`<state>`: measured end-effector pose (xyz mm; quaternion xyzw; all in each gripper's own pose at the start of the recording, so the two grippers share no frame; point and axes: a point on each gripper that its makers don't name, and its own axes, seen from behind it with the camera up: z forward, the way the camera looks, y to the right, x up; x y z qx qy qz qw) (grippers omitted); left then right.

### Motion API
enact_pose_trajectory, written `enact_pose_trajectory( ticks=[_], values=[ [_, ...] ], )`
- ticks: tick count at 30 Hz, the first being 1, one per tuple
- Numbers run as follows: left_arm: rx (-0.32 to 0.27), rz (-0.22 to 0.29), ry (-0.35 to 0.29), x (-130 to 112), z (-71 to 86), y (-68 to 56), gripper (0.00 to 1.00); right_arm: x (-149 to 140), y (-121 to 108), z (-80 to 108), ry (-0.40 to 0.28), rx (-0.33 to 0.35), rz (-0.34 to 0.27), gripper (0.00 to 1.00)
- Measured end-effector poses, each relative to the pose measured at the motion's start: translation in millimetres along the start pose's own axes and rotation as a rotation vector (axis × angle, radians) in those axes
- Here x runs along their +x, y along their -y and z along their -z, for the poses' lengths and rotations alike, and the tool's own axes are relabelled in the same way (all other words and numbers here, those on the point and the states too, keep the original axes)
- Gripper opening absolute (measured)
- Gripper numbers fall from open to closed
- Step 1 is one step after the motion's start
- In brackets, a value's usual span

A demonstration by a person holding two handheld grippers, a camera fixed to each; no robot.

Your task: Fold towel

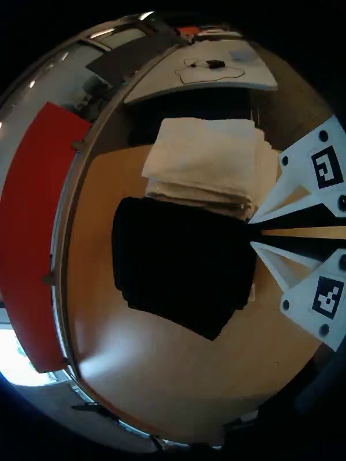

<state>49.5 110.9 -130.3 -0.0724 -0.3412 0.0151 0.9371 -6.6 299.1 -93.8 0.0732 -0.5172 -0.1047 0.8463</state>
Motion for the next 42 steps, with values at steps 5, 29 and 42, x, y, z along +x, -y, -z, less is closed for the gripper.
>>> enact_pose_trajectory(
  ticks=[5, 29, 42],
  values=[
    [-0.002, -0.002, 0.001, 0.5, -1.2, -0.6, 0.94, 1.2, 1.3, 1.1, -0.006, -0.002, 0.002, 0.07],
    [-0.031, -0.007, -0.006, 4.0, -3.9, -2.0, 0.94, 21.2, 25.6, 20.1, -0.075, 0.001, 0.017, 0.94],
    [-0.026, -0.001, -0.026, 10.6, -2.4, 10.8, 0.93, 44.3, 47.7, 30.0, -0.156, -0.001, -0.018, 0.94]
  ],
)
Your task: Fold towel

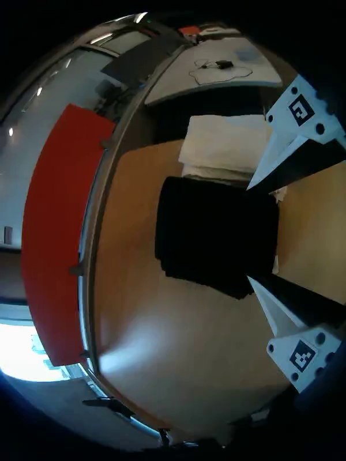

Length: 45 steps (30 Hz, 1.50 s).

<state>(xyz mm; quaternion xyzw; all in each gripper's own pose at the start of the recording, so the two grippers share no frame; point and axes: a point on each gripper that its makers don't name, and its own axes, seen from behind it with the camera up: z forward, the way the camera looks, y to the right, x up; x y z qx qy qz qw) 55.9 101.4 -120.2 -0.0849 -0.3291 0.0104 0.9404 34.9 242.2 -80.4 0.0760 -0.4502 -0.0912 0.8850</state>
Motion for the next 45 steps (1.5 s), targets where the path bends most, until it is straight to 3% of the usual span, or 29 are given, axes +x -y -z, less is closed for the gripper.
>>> enact_pose_trajectory(
  ticks=[6, 15, 28, 39, 45],
  values=[
    [0.0, 0.006, -0.014, 6.4, -0.5, 6.2, 0.94, 17.0, 13.6, 6.6, -0.079, -0.009, -0.041, 0.94],
    [0.013, 0.005, -0.047, 22.2, -2.3, 17.4, 0.94, 57.1, 39.7, 25.2, -0.276, -0.01, -0.098, 0.94],
    [0.022, 0.005, -0.142, 56.9, -4.1, 26.8, 0.94, 95.6, 63.2, 53.0, -0.505, -0.042, -0.139, 0.94],
    [0.04, 0.0, -0.254, 90.9, -4.6, 33.0, 0.93, 116.2, 71.3, 66.4, -0.606, -0.055, -0.166, 0.94],
    [0.061, 0.01, -0.319, 111.2, -6.3, 40.4, 0.93, 134.2, 73.4, 72.5, -0.658, -0.112, -0.145, 0.94]
  ],
)
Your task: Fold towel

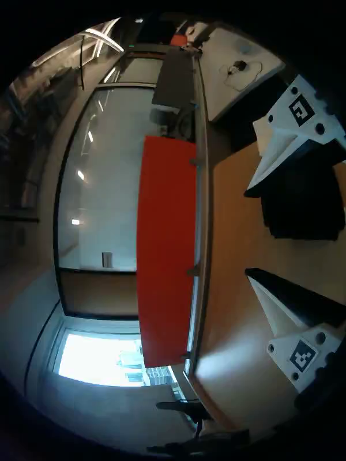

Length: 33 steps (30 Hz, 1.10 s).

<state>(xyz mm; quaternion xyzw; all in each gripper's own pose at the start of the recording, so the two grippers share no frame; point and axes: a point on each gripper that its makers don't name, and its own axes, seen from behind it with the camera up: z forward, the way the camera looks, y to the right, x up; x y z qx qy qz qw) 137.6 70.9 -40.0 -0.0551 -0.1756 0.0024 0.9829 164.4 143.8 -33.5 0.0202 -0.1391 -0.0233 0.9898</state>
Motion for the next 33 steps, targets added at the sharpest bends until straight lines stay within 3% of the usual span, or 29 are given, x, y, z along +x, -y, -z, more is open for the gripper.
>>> enact_pose_trajectory(
  ticks=[6, 15, 33],
  values=[
    [0.028, 0.0, -0.061, 19.5, -6.7, 9.4, 0.93, 24.5, 15.6, -1.5, -0.075, -0.027, 0.028, 0.94],
    [0.027, -0.009, -0.126, 42.6, -10.9, 13.0, 0.94, 50.8, 48.2, -4.9, -0.149, -0.016, -0.01, 0.94],
    [0.013, -0.006, -0.176, 60.8, -5.1, 21.6, 0.93, 71.7, 114.9, -13.6, -0.199, 0.009, -0.089, 0.94]
  ],
)
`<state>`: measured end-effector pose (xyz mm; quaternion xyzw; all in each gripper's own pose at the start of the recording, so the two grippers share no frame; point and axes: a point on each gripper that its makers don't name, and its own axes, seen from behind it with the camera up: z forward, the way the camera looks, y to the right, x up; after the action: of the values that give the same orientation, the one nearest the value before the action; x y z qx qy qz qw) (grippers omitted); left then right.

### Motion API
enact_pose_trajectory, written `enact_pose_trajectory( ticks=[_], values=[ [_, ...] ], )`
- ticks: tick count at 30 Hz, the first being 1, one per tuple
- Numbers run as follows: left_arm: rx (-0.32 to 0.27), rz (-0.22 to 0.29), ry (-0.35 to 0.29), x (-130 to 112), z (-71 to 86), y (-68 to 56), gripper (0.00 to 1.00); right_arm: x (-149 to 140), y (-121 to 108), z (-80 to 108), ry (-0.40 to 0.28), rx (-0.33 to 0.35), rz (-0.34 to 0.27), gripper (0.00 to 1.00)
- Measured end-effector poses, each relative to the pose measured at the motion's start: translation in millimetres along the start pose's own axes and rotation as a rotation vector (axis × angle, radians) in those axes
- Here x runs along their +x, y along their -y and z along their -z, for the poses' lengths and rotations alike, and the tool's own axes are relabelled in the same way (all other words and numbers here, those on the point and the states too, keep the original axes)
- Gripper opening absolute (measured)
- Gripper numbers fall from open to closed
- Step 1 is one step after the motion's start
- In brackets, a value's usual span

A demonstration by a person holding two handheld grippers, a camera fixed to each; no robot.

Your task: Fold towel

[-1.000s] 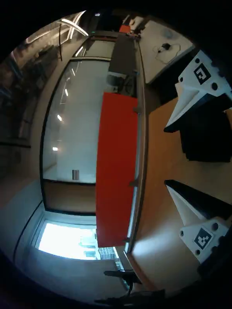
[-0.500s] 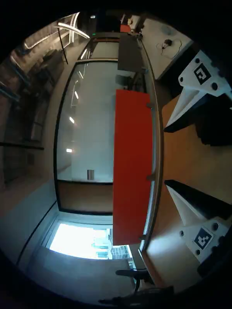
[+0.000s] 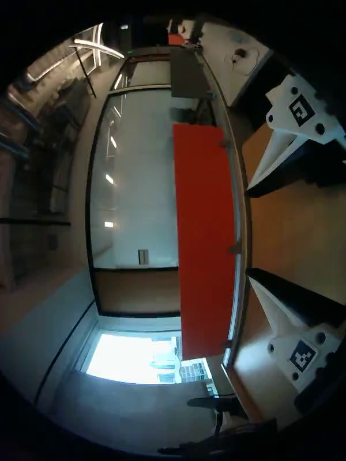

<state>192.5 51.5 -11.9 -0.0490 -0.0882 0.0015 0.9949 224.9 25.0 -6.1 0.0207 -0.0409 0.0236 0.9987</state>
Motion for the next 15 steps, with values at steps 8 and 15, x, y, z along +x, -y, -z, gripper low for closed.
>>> enact_pose_trajectory(
  ticks=[8, 15],
  values=[
    [-0.013, 0.011, -0.008, -1.1, 1.5, -2.0, 0.93, -8.8, 15.4, -1.4, 0.008, 0.004, -0.017, 0.94],
    [-0.013, 0.014, -0.012, -7.5, 4.9, 0.7, 0.93, -14.0, 26.2, -2.2, 0.003, 0.003, -0.021, 0.94]
  ],
)
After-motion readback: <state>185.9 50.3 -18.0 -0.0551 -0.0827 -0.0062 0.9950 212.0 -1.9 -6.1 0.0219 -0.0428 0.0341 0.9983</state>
